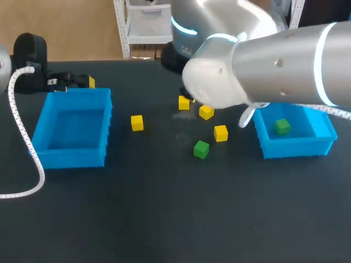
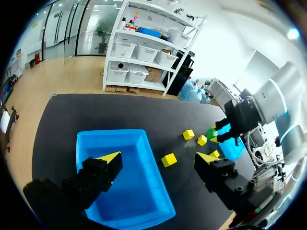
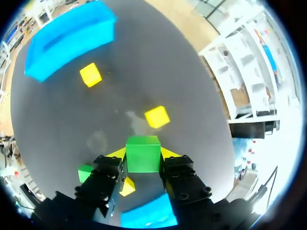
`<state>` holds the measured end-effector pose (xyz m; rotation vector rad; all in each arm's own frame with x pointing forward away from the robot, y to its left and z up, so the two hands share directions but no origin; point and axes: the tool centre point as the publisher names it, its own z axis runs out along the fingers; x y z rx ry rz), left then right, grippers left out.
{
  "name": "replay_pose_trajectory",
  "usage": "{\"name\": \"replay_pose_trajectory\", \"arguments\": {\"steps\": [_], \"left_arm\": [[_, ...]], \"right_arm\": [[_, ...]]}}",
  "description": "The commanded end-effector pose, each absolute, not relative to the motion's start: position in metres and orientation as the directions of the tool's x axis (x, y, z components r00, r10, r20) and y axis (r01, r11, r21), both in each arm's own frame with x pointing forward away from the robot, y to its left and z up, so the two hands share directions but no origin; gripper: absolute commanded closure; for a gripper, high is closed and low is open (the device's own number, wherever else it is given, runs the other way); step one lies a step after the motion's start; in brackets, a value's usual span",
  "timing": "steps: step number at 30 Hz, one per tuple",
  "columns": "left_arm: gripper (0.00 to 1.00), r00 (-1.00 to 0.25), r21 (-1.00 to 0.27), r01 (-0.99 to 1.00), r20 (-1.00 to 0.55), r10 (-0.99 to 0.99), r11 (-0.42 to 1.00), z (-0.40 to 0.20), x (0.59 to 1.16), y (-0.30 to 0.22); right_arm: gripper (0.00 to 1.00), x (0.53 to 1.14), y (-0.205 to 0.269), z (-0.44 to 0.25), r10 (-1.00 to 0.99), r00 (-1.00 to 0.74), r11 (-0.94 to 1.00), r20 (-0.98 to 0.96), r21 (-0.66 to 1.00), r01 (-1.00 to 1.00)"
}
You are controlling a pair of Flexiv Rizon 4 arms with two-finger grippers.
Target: Put the green cubes in the right bin and the yellow cubes in the left bin.
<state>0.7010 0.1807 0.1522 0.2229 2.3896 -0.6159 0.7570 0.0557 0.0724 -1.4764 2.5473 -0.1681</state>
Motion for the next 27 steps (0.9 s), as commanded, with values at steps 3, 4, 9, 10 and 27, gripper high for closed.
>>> {"name": "replay_pose_trajectory", "arguments": {"steps": [3,4,9,10,27], "left_arm": [[0.00,-0.770,-0.378,0.315,-0.639,0.001,0.870,0.151,0.701,0.183],[0.00,-0.770,-0.378,0.315,-0.639,0.001,0.870,0.151,0.701,0.183],[0.00,-0.770,-0.378,0.315,-0.639,0.001,0.870,0.151,0.701,0.183],[0.00,-0.770,-0.378,0.315,-0.639,0.001,0.870,0.151,0.701,0.183],[0.00,-0.770,-0.378,0.315,-0.639,0.001,0.870,0.151,0.701,0.183]], "right_arm": [[1.00,0.741,0.014,0.092,-0.836,-0.515,0.547,-0.189,-0.217,-0.808],[1.00,0.741,0.008,0.094,-0.827,-0.527,0.561,-0.194,-0.217,-0.799],[1.00,0.740,-0.022,0.101,-0.772,-0.593,0.634,-0.226,-0.220,-0.742],[1.00,0.739,-0.028,0.102,-0.758,-0.609,0.651,-0.234,-0.219,-0.726],[1.00,0.720,-0.128,0.098,-0.559,-0.784,0.829,-0.272,-0.183,-0.528]]}}
